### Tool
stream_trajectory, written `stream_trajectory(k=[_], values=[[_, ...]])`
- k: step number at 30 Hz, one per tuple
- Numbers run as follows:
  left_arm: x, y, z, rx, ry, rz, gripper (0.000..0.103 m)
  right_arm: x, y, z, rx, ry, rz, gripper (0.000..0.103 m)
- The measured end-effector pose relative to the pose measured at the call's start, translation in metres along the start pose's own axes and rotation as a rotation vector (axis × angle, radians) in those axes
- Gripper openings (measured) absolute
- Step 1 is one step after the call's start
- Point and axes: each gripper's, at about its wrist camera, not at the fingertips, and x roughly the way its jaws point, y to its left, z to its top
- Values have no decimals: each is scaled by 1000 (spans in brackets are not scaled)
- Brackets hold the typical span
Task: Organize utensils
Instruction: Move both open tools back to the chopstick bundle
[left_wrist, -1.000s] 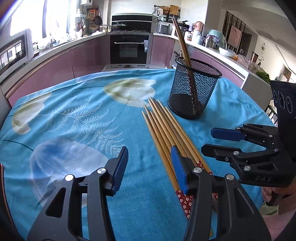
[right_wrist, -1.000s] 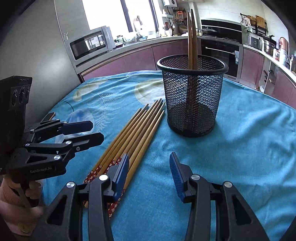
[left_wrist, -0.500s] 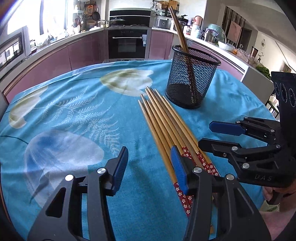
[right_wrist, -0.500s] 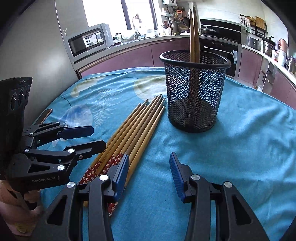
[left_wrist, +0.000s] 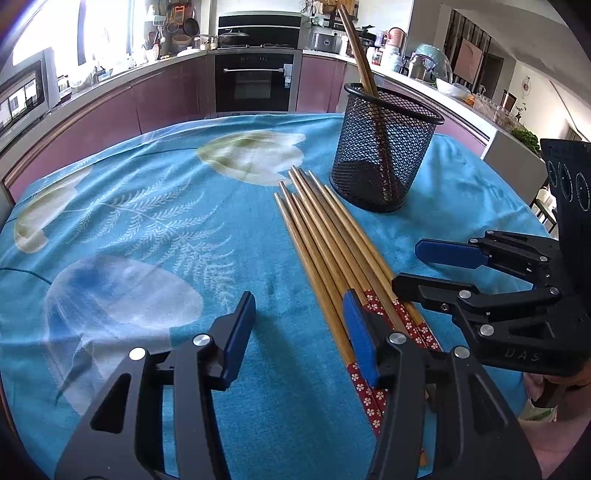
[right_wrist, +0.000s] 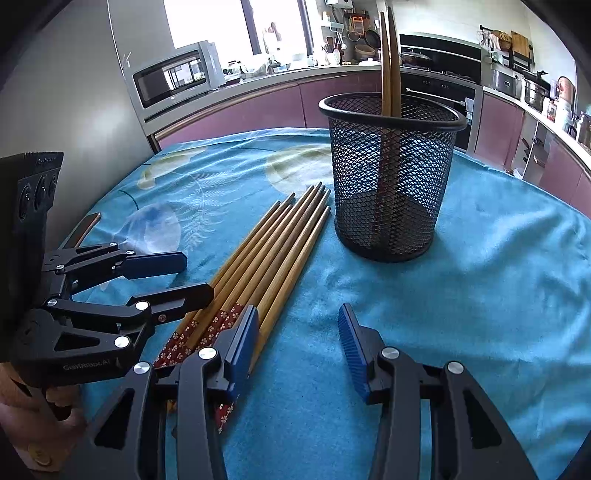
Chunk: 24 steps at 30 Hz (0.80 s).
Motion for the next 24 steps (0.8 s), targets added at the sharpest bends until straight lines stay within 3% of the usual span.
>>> stream_trajectory(k=[20,24], values=[[3,6,-3,-10,13,0,48,-1,-3,-1,1,9,-10,42],[3,5,-1,-6,18,10,36,1,-1,1,-15,16,-38,37]])
